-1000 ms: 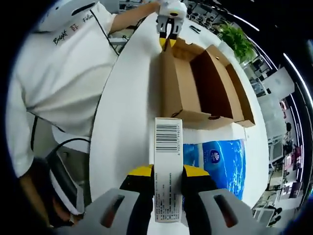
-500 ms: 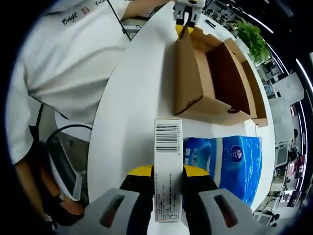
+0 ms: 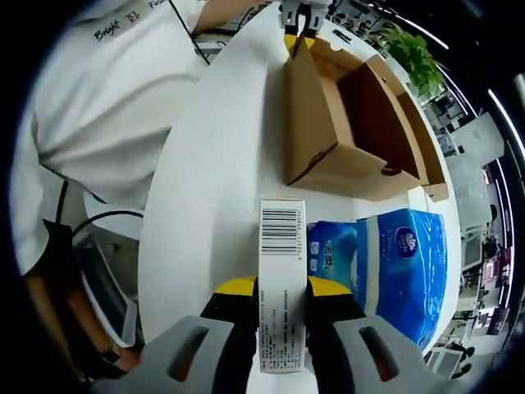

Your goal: Operate the shoe box by opening the lid, removing the specified soft item, and placing it in the target area until the item is outside and the box remains undamaged.

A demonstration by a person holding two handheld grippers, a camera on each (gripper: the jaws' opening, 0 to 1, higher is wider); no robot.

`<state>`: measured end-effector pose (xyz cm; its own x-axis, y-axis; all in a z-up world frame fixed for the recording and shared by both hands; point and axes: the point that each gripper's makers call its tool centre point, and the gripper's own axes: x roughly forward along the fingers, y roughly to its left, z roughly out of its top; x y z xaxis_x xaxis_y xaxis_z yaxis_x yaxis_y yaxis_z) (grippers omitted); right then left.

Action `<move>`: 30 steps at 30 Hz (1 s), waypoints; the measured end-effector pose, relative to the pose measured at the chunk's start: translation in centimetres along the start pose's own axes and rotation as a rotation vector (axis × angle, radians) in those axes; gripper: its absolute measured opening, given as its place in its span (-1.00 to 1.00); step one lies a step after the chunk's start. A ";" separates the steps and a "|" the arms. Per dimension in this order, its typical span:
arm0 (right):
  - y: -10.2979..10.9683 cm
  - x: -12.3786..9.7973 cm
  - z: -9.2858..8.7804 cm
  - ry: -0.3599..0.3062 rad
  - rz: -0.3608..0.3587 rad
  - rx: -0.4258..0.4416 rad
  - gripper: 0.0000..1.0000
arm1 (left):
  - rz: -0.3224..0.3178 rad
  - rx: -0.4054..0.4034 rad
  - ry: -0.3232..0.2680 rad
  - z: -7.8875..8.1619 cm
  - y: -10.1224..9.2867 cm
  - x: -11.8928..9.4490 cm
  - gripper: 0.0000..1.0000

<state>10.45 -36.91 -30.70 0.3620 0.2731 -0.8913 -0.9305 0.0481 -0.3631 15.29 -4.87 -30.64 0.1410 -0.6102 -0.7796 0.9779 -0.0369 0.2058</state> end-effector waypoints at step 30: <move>-1.4 -0.4 -0.1 -0.025 -0.145 -0.050 -0.60 | 0.004 0.005 -0.006 0.0 -0.1 0.0 -0.91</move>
<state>11.57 -37.18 -29.88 0.4903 0.2906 -0.8217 -0.8644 0.0413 -0.5012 15.23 -4.89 -30.61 0.1439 -0.6154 -0.7750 0.9766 -0.0381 0.2116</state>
